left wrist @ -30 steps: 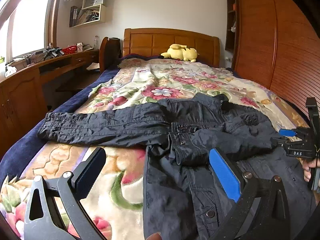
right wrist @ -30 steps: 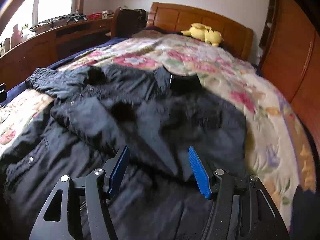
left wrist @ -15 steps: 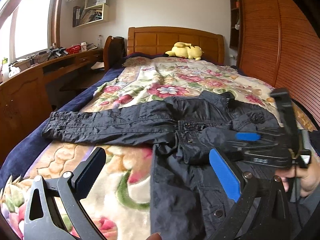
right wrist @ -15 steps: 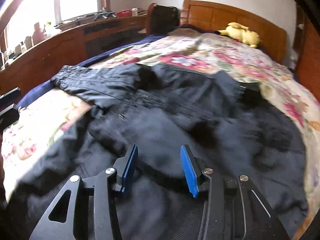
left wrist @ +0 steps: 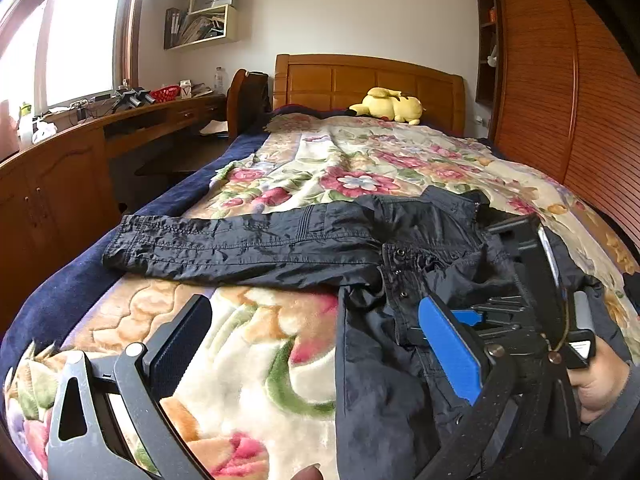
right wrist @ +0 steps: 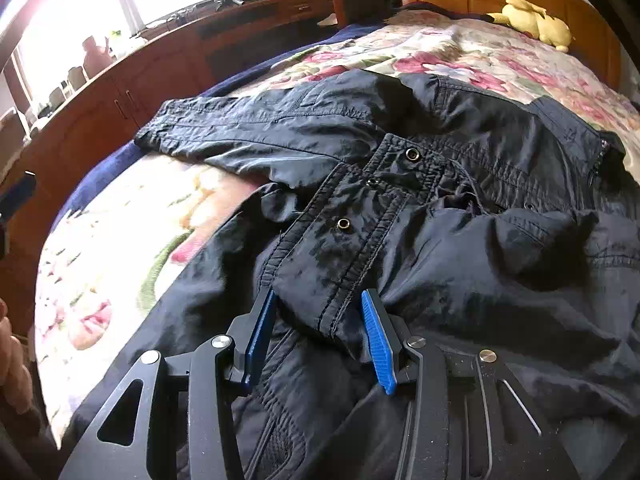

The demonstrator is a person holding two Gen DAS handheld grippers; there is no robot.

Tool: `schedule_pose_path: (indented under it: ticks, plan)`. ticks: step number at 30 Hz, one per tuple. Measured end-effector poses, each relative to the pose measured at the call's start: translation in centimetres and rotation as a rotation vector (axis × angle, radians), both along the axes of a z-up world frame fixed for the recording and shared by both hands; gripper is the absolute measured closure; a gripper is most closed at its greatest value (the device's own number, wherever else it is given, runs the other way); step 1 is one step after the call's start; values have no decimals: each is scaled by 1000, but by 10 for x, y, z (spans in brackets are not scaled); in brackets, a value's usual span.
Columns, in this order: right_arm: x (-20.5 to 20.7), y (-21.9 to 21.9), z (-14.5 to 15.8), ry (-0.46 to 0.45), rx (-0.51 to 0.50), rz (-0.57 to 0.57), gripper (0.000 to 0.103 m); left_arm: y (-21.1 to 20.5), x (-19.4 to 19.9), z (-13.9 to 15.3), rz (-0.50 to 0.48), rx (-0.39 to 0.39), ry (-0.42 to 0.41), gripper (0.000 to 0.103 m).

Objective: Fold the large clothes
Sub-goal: 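Move the left tool over to the other sleeve's cuff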

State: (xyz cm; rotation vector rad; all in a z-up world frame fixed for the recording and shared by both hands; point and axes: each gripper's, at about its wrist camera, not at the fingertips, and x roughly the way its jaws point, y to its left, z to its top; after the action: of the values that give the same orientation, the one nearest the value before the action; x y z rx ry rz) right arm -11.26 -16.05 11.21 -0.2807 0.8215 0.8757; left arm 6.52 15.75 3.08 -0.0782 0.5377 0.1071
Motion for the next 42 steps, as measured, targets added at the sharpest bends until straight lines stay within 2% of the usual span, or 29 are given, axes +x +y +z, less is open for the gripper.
schedule_pose_path:
  ticks: [2,5,8,10,12,17,22,28,31,37,42]
  plan:
    - [-4,-9,4,-10,12,1,57,-1,0,0,0,1,0,0]
    - [-13,-26,13,-84,34,-11,57,0,0,0,6,18,-5,0]
    - [-20,-44,25,-220,4,-59,57,1,2,-3,25,42,-7,0]
    - [-20,-54,25,-320,-35,-106,52,3,3,-6,43,46,-21,0]
    - [-14,-64,20,-351,-54,-133,51,7,5,-9,66,48,-18,0]
    - [1,-76,-2,-329,-42,-171,51,12,7,-15,80,82,-1,0]
    - [-1,-73,-17,-332,-64,-140,50,28,17,-27,79,121,62,0]
    - [-11,-77,-12,-346,-42,-115,50,62,45,-35,93,160,133,0]
    - [-5,-79,-14,-313,-32,-122,44,85,60,-34,128,184,158,0]
    - [1,-85,-12,-268,-6,-141,31,130,83,-31,174,183,182,0]
    - [1,-81,-13,-264,-20,-139,29,174,101,-47,206,80,231,0]
